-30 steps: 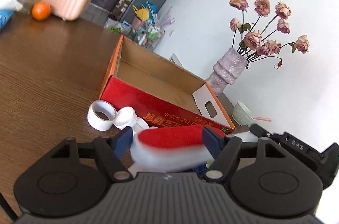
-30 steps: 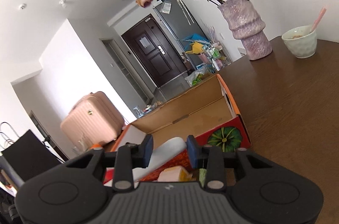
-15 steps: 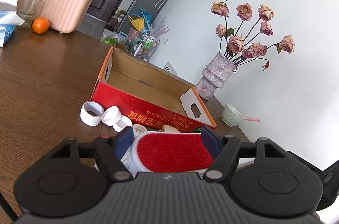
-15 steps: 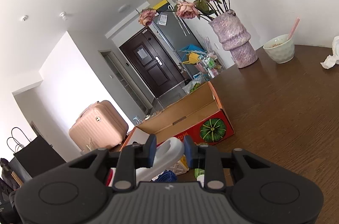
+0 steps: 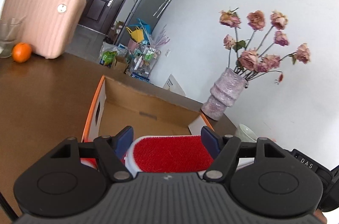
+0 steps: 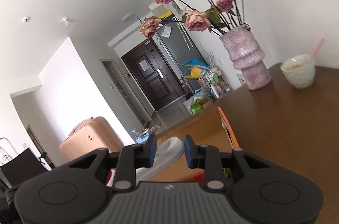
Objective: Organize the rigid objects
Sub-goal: 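Lower the lint roller into the red box and open the left gripper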
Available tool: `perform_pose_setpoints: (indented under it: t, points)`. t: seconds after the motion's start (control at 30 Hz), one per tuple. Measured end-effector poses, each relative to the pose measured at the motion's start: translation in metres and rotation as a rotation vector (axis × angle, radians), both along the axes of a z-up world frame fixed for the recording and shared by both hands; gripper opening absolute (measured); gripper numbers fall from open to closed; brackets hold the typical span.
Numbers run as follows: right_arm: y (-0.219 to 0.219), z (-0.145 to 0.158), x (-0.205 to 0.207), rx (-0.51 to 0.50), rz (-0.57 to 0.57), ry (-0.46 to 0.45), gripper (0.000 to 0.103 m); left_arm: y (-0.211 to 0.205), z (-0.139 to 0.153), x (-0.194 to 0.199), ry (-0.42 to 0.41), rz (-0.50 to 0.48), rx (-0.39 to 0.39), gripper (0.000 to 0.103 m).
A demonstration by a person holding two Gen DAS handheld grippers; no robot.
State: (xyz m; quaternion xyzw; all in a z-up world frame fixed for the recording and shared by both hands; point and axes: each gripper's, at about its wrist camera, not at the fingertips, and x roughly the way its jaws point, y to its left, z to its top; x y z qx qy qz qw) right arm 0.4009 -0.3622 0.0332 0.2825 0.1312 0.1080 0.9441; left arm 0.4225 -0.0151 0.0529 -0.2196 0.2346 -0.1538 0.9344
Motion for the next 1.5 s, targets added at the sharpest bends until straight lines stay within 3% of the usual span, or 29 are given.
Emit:
perform_pose_setpoints:
  t: [0.17,0.2,0.23,0.27,0.33,0.37,0.43,0.5,0.57,0.67,0.8,1.0,1.1,1.2,1.27,1.4,1.5]
  points:
    - [0.0,-0.009,0.085,0.033,-0.004,0.062,0.027,0.005,0.0,0.085,0.035,0.005,-0.037,0.071]
    - [0.0,-0.011,0.103,0.042,0.001,0.081,0.027,0.004,0.0,0.104,0.04,-0.008,-0.046,0.067]
    - [0.002,-0.013,0.118,0.048,0.024,0.095,0.025,0.003,-0.002,0.123,0.046,-0.064,-0.067,0.055]
    - [0.006,-0.016,0.135,0.046,0.055,0.11,0.02,0.0,-0.005,0.141,0.074,-0.095,-0.083,0.053]
    - [0.017,-0.017,0.161,-0.017,0.043,0.129,0.014,-0.011,-0.008,0.171,0.113,-0.082,-0.032,0.063]
    - [0.023,-0.017,0.173,-0.073,0.003,0.128,0.018,-0.017,-0.01,0.181,0.095,-0.056,0.023,0.072]
    - [0.027,-0.021,0.192,-0.138,-0.063,0.171,0.031,-0.028,-0.02,0.196,0.082,0.024,0.147,0.081]
    - [0.021,-0.029,0.199,-0.122,-0.096,0.19,0.073,-0.031,-0.032,0.204,0.109,0.031,0.207,0.086]
    - [0.014,-0.034,0.203,-0.076,-0.088,0.216,0.089,-0.024,-0.041,0.208,0.137,0.018,0.165,0.095]
    - [0.014,-0.037,0.206,-0.114,-0.061,0.209,0.091,-0.015,-0.044,0.207,0.126,0.066,0.109,0.103]
    - [0.032,-0.037,0.209,-0.235,-0.059,0.231,0.092,-0.017,-0.042,0.208,0.135,0.043,0.134,0.103]
    - [0.039,-0.005,0.189,-0.364,0.016,0.159,0.095,-0.019,-0.015,0.175,0.04,0.01,0.334,0.103]
    - [0.033,0.019,0.164,-0.405,0.017,0.126,0.103,-0.023,-0.003,0.157,0.062,0.015,0.418,0.103]
    - [0.027,0.041,0.14,-0.456,0.01,0.155,0.103,-0.028,0.017,0.137,0.093,0.015,0.499,0.103]
    - [0.024,0.056,0.123,-0.492,0.015,0.189,0.103,-0.026,0.031,0.118,0.094,0.013,0.49,0.103]
    - [0.021,0.075,0.087,-0.582,0.018,0.317,0.103,-0.025,0.051,0.076,0.135,-0.001,0.552,0.103]
    - [0.022,0.08,0.056,-0.628,0.046,0.35,0.103,-0.025,0.06,0.041,0.124,-0.003,0.555,0.103]
